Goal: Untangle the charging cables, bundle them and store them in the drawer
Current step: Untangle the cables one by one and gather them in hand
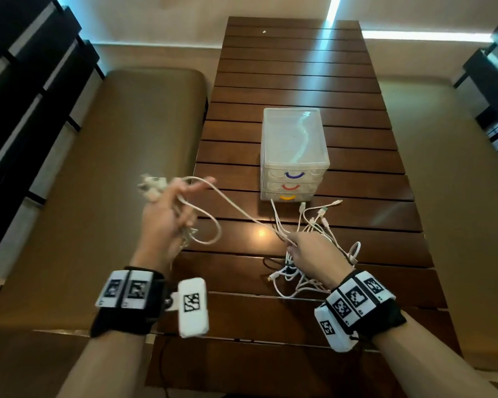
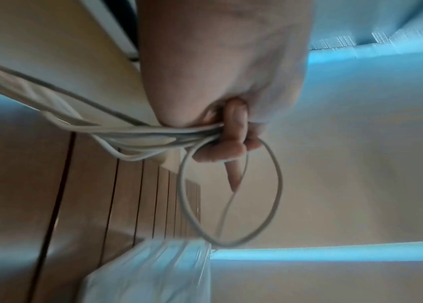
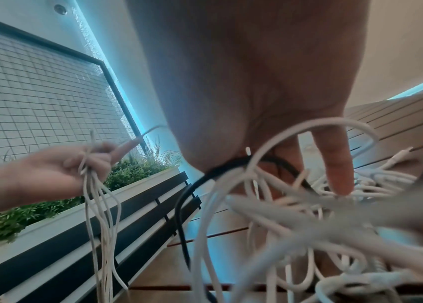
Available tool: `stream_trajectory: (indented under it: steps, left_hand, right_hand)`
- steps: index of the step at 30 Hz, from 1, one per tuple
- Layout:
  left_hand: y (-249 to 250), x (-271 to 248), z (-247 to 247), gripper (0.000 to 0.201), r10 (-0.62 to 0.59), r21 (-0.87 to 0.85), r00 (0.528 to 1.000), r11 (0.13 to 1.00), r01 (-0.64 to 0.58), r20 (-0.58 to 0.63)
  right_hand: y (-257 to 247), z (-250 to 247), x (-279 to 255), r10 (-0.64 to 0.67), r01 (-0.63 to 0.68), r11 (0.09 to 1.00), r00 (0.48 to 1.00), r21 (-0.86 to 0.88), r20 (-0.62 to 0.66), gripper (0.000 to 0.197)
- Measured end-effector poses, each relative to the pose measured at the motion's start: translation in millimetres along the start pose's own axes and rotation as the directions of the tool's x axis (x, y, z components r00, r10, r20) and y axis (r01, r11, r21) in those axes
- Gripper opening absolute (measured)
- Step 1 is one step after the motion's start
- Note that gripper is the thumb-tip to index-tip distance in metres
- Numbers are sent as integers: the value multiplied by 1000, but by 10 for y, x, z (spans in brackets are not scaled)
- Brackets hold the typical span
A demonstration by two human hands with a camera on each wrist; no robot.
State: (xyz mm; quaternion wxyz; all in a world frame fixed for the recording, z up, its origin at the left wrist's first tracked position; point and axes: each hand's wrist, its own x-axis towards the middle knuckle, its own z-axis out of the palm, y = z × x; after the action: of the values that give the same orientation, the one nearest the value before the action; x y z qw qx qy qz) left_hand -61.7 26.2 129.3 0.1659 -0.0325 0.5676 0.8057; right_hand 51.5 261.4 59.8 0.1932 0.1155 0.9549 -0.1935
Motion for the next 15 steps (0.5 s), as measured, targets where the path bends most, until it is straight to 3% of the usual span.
stream_trajectory:
  steps: [1, 2, 4, 6, 8, 10, 12, 15]
  left_hand:
    - [44, 42, -124, 29, 6, -87, 999, 996, -11, -54]
    - [42, 88, -258, 30, 16, -63, 995, 998, -22, -99]
    - [-25, 124, -431, 35, 39, 205, 986, 979, -5, -164]
    - [-127, 117, -483, 34, 79, 556, 972, 829, 60, -222]
    - [-200, 70, -417, 27, 147, 700, 955, 710, 79, -256]
    - [-253, -25, -284, 23, 204, 661, 964, 749, -44, -168]
    - [-292, -153, -87, 27, 235, 596, 972, 780, -189, 2]
    - [-343, -281, 222, 29, 114, 587, 962, 773, -242, 247]
  right_hand:
    - [22, -13, -22, -19, 19, 1000, 1000, 5, 23, 24]
    - [42, -17, -39, -50, 49, 999, 998, 16, 30, 25]
    - [63, -14, -61, -129, 129, 990, 992, 51, 4, 33]
    - [58, 6, -63, -187, 191, 978, 981, 81, -51, 45]
    - [12, 25, -67, -193, 197, 980, 978, 37, -78, 49]
    - [-46, 41, -70, -180, 174, 982, 981, -73, -77, 48]
    - [-92, 56, -63, -174, 161, 975, 982, -150, -75, 49]
    - [-144, 61, -30, -163, 152, 979, 983, -136, -79, 50]
